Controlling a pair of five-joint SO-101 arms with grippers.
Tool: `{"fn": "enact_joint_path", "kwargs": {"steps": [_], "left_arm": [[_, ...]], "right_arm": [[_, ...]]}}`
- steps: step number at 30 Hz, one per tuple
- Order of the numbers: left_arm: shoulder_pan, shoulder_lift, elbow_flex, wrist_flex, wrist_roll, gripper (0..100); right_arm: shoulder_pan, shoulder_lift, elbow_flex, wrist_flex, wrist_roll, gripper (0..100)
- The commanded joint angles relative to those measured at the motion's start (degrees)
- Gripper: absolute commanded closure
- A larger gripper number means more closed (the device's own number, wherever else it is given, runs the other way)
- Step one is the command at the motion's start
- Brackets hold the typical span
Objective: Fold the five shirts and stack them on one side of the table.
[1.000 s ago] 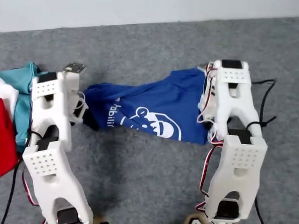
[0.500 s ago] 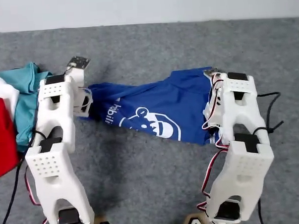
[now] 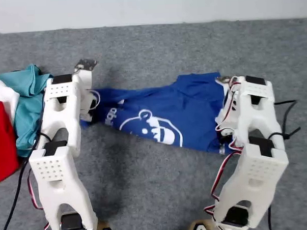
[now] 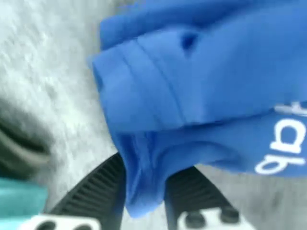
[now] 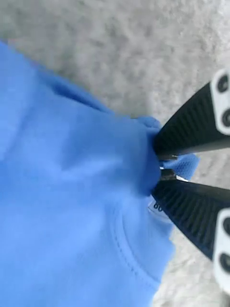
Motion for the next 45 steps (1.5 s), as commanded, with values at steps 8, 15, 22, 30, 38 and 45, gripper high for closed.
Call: {"fn": "enact_joint_path", "kwargs": {"steps": [8,15,22,30,38,45], "left_arm": [[-10.7,-13.2,-6.2,15.9,-21.3,96],[-11.5,-15.6,-5.9,15.9,-24.4,96],[-7.3,-12.8,0.9,15.8,-24.4,96],[-5.8,-9.7,1.5,15.8,-24.4,96],[-5.7,-6.4,1.3,15.7,-24.5,96],[-5.7,-6.2,1.2,15.6,-24.6,96]], "right_arm": [[11.3,-10.1,1.3,9.6,12.1,99.0],[11.6,-21.5,-4.8,16.9,13.6,99.0],[-1.1,-21.8,7.6,16.4,7.2,97.6],[-12.4,-21.5,8.0,16.3,4.3,82.2],[-18.2,-14.1,9.0,7.6,-3.9,82.2],[-22.4,-2.5,8.5,2.2,-4.7,82.3]]}}
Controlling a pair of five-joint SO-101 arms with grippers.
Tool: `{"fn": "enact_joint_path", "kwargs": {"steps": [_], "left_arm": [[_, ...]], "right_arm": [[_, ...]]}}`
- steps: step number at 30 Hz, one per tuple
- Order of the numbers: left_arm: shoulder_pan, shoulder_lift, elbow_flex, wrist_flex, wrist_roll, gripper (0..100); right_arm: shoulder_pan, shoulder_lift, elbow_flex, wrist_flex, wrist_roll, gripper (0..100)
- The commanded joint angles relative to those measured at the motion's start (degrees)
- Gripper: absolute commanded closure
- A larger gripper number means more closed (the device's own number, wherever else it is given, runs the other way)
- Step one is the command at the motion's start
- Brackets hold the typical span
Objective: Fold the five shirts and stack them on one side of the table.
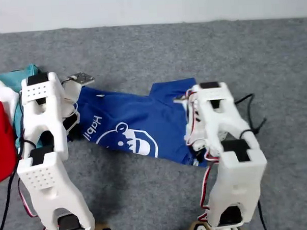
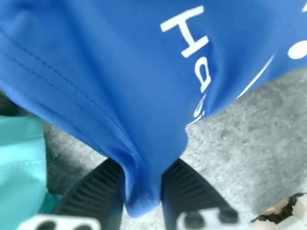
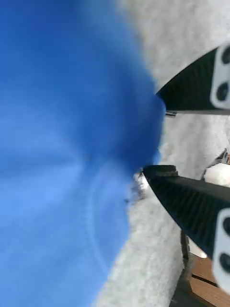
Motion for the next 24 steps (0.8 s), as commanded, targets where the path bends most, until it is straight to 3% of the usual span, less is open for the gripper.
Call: {"fn": "enact_joint_path", "kwargs": {"steps": [1,3,7,9,17,24], "left_arm": [[0.5,-0.4,-0.4,0.7,-0.6,96],[0.4,-0.4,-0.1,0.0,-0.6,96],[0.4,-0.4,-0.1,-0.1,-0.6,96],[0.5,-0.4,-0.1,-0.1,-0.6,96],[0.5,-0.4,-0.1,1.3,-0.5,96],[0.4,-1.0,-0.5,1.3,-0.5,96]], "right_arm": [[-1.9,3.4,-0.4,-3.7,-0.6,82.4],[-2.1,5.3,-0.4,-5.1,-0.3,83.7],[-1.9,5.9,-1.8,-5.0,-0.1,99.8],[-1.5,5.8,-2.6,-2.5,1.1,96.5],[4.1,5.8,-12.7,11.3,4.0,98.9],[9.5,0.8,-13.2,12.3,7.6,98.9]]}}
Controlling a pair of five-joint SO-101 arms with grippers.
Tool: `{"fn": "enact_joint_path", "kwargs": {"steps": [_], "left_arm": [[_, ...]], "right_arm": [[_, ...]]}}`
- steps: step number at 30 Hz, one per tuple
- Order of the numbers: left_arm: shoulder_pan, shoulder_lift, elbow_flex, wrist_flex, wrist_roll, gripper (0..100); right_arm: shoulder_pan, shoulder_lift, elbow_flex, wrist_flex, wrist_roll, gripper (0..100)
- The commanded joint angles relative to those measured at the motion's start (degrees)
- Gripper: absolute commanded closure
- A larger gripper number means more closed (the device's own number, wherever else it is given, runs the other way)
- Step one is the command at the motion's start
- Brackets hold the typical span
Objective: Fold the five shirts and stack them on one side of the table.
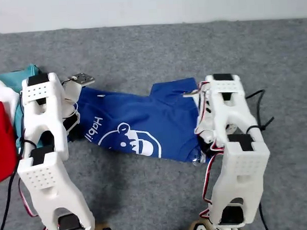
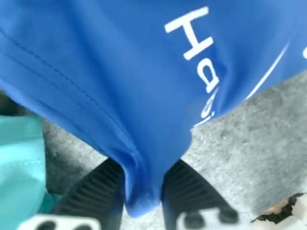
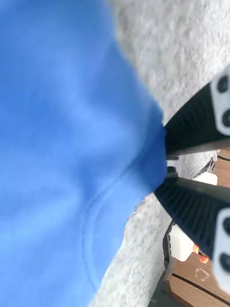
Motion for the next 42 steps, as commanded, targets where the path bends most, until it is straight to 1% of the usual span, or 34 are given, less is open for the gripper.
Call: {"fn": "enact_joint_path", "kwargs": {"steps": [1,5,8,11,13,18,23,29,34,36,38,40,42], "left_arm": [[0.4,-1.1,-0.6,1.3,-0.4,96],[1.2,-1.1,0.7,1.3,-0.4,96],[3.3,-1.1,5.4,1.3,-0.5,96],[5.6,-1.1,10.5,1.3,-0.9,96],[6.2,-1.1,12.4,1.3,-2.4,96],[3.6,-1.1,12.5,1.2,-5.4,96],[3.1,-1.1,12.6,1.2,-6.2,96],[3.0,-1.1,12.9,1.3,-6.5,96],[3.0,-1.1,15.7,1.3,-7.5,95],[2.8,-1.1,17.1,1.3,-7.9,91],[2.3,-1.1,17.3,1.3,-8.4,86],[2.1,-2.0,16.1,1.3,-8.3,85],[2.0,-3.8,13.7,1.3,-8.0,85]], "right_arm": [[2.6,-6.4,0.6,2.6,1.0,98.9],[2.8,-12.4,8.6,2.5,1.8,98.9],[3.6,-17.1,13.6,2.5,4.0,98.9],[7.3,-21.3,14.4,2.4,4.5,98.9],[10.5,-23.2,14.7,2.4,6.4,98.9],[18.1,-23.6,14.8,2.4,11.8,98.9],[22.1,-24.0,14.4,2.4,16.1,98.9],[24.4,-24.1,14.4,2.3,19.3,98.9],[24.5,-23.6,14.8,2.2,18.9,98.3],[24.7,-24.0,14.7,2.2,18.7,95.0],[24.4,-24.2,14.0,2.2,16.5,89.8],[23.2,-24.2,11.8,2.2,15.0,85.9],[21.1,-24.2,9.2,2.3,14.2,85.4]]}}
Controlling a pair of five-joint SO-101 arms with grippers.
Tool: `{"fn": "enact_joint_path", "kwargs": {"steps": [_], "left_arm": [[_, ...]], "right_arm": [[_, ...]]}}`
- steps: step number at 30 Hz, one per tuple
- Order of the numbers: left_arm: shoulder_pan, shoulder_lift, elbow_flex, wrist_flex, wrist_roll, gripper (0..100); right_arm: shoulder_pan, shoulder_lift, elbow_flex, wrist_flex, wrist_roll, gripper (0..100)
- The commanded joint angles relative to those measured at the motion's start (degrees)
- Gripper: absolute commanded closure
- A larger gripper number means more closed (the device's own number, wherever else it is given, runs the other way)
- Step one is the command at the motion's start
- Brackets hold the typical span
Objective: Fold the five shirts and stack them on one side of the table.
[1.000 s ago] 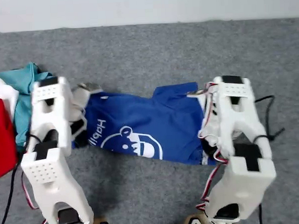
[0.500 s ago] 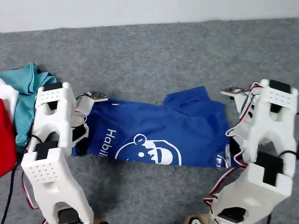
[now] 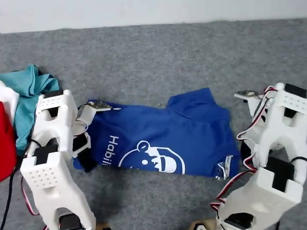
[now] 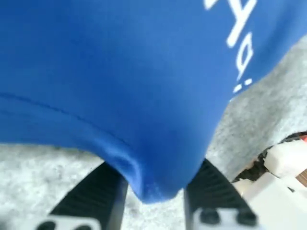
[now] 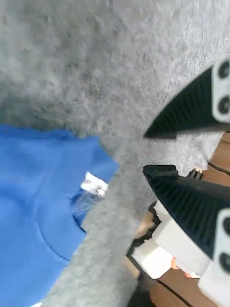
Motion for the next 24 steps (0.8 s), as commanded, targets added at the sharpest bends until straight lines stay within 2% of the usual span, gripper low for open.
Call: {"fn": "enact_joint_path", "kwargs": {"steps": [1,8,12,19,22,24], "left_arm": [[-0.9,-4.8,-4.3,1.2,-0.3,85],[-1.1,-11.6,-7.8,1.1,-0.6,85],[-4.1,-15.4,-7.8,1.1,-2.5,85],[-14.2,-21.7,-7.6,1.2,-7.9,85],[-13.5,-22.5,-7.6,1.1,-7.5,85],[-9.1,-21.7,-7.3,1.1,-3.7,85]], "right_arm": [[-4.0,-3.5,-4.9,2.3,-3.0,85.4],[-14.7,-3.0,-8.8,2.0,-9.2,85.3],[-14.7,-2.9,-8.8,1.9,-9.3,85.4],[-13.9,-3.0,-8.8,2.0,-9.3,85.4],[-14.1,-3.2,-8.9,0.3,-9.8,85.4],[-13.7,-3.2,-8.9,-3.2,-10.6,85.3]]}}
